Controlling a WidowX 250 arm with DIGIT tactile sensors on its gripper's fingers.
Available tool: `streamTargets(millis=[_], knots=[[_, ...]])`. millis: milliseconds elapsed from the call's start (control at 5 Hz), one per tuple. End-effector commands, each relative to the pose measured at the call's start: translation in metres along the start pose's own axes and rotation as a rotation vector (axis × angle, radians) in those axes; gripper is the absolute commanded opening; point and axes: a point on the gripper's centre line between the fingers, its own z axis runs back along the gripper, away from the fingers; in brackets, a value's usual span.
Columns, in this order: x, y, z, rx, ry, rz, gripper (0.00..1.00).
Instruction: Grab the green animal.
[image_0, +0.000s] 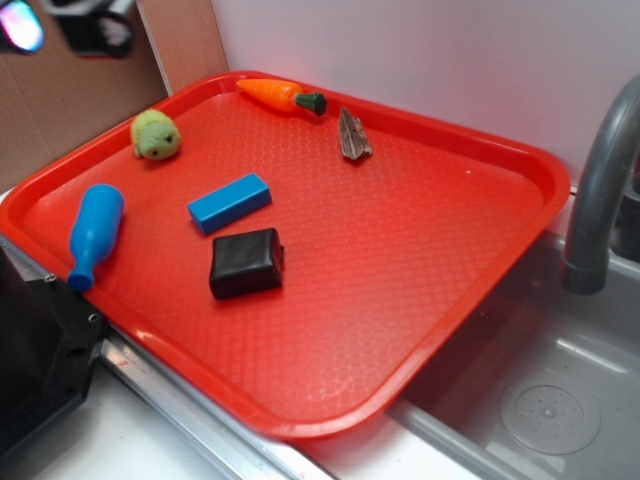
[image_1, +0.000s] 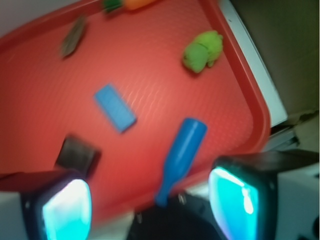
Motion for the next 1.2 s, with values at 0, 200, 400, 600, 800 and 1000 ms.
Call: streamTargets(millis=[0, 200, 400, 600, 800, 1000], knots=[[0.068, 0.050, -0.039, -0.051, -0.175, 0.410, 1.00], [0.083, 0.068, -0.055, -0.016, -0.237, 0.557, 1.00], [0.095, 0.077, -0.069, -0.013, -0.236, 0.608, 1.00], [0.097, 0.080, -0.087, -0.037, -0.239, 0.614, 1.00], [0.101, 0.086, -0.110, -0.050, -0.199, 0.647, 1.00], [0.110, 0.082, -0.127, -0.064, -0.172, 0.639, 1.00]])
